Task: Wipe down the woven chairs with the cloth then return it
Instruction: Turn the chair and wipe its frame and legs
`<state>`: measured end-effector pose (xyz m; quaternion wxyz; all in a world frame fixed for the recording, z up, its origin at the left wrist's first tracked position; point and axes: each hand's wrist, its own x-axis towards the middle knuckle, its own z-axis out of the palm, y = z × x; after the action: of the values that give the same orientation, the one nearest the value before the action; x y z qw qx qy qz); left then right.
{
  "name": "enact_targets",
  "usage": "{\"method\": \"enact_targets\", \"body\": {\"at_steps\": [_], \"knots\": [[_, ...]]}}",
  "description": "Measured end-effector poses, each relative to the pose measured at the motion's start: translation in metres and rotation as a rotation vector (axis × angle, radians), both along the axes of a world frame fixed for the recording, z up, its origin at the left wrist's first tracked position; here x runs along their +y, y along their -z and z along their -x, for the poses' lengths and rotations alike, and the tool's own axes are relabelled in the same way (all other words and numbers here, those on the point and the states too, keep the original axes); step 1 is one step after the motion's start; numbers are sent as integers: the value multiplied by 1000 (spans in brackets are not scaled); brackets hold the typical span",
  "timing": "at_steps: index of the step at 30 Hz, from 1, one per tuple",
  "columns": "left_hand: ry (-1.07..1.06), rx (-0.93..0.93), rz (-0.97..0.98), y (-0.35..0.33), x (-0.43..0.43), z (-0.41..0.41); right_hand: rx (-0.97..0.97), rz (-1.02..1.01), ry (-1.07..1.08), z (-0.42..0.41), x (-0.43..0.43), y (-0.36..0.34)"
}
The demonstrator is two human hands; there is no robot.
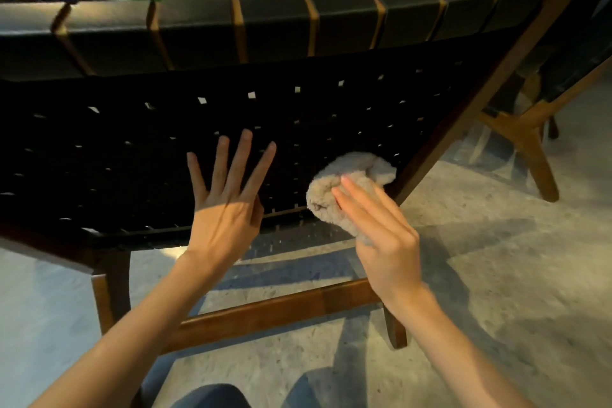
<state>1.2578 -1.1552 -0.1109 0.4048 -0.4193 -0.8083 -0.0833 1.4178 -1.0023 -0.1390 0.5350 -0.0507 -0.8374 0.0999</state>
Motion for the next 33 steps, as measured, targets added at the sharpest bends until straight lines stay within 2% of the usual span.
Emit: {"method": "enact_targets", "body": {"at_steps": [2, 6, 9, 13, 18, 23, 27, 29, 31, 33], "knots": [[-6, -7, -21, -5, -2, -1, 143, -65, -59, -5, -7, -23], [-24, -13, -43, -11, -2, -6, 294, -142, -6, 14, -6, -73], [-28, 0, -49, -15, 0, -6, 302, -157, 86, 36, -8, -92], [-19, 22, -45, -16, -1, -1, 264, -70, 135, 63, -21, -95], [-22, 59, -10, -11, -4, 11, 267, -118, 160, 83, -11, -65], [-50, 87, 52, 3, -5, 21, 52, -135, 124, 93, -1, -9], [-51, 112, 57, 7, -5, 25, -233, -221, 268, 100, 8, 47], [-41, 104, 54, 7, -5, 26, -446, -250, 323, 100, 6, 70], [-36, 93, 50, 6, -6, 27, -602, -253, 370, 99, 2, 84], [-28, 95, 47, 5, -7, 27, -737, -171, 347, 98, 0, 85]]}}
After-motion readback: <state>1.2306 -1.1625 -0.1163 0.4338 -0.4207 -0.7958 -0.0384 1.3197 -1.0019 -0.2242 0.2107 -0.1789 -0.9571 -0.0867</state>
